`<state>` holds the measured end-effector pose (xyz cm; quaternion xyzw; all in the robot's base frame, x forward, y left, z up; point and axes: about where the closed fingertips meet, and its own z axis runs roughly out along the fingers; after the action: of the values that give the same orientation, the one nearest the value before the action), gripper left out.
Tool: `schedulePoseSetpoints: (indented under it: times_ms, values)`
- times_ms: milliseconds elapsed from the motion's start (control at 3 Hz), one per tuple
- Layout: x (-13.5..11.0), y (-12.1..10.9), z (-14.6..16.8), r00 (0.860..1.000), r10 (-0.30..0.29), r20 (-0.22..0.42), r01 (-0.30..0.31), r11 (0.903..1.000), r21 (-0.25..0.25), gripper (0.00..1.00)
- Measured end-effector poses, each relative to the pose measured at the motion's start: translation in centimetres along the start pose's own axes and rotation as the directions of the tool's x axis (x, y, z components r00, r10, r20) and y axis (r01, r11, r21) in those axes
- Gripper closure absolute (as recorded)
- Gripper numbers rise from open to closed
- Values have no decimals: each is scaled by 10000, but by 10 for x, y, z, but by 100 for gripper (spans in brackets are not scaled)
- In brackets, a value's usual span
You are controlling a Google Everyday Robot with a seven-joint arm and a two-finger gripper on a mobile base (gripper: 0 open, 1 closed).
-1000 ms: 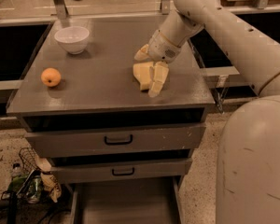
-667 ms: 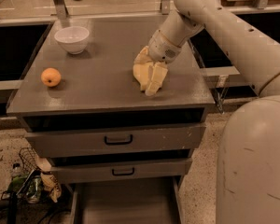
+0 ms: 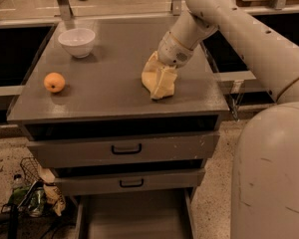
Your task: Place sponge into bottom drawer
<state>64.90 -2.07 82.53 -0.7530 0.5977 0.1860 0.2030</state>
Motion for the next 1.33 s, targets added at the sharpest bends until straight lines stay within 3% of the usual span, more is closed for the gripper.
schedulePoseSetpoints:
  times_ms: [333,1000,1333]
  values:
    - [0,0,0,10000,0,0,0,10000,0,96]
    - [0,0,0,10000,0,8,0,10000,5,100]
    - [-17,1,-16,9998,-213,-17,213,9997,75,100]
